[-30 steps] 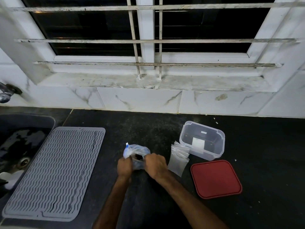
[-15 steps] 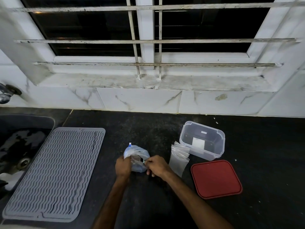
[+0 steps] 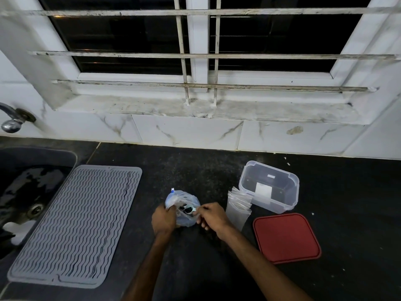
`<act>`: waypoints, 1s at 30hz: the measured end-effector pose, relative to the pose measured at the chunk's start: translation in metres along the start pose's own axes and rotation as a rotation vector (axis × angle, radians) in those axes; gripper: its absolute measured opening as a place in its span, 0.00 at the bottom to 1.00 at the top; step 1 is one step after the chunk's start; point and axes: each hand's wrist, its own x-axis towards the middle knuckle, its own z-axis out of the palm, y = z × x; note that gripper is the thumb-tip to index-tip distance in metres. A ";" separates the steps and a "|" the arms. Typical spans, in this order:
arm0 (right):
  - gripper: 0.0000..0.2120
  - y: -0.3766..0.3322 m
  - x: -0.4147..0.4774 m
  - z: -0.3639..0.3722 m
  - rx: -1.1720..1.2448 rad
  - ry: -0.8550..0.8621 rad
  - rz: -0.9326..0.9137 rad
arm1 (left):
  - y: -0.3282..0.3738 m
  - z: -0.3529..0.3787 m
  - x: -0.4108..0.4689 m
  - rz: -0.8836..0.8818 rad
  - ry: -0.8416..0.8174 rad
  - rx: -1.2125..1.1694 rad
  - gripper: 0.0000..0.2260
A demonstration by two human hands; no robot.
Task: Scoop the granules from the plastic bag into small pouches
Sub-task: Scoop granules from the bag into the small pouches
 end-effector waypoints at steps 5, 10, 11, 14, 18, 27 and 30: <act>0.10 0.006 -0.004 -0.008 0.079 -0.124 0.046 | -0.006 0.000 0.003 -0.072 -0.036 -0.073 0.13; 0.11 0.008 -0.002 -0.013 -0.020 -0.076 0.034 | -0.001 0.004 0.004 -0.055 -0.104 -0.119 0.14; 0.11 0.008 -0.001 -0.011 -0.055 -0.060 0.038 | -0.001 0.006 0.004 -0.019 -0.119 -0.121 0.14; 0.11 0.008 0.002 -0.005 -0.107 -0.039 0.051 | 0.004 0.008 0.002 0.059 -0.153 -0.122 0.12; 0.11 0.006 0.003 -0.002 -0.034 -0.071 0.060 | 0.002 0.005 0.003 0.096 -0.130 -0.142 0.10; 0.12 0.014 -0.010 -0.020 0.063 -0.144 0.017 | -0.011 0.002 0.019 -0.138 -0.142 -0.407 0.12; 0.12 0.012 -0.016 -0.029 0.096 -0.145 0.014 | -0.008 0.002 0.019 -0.251 -0.188 -0.528 0.16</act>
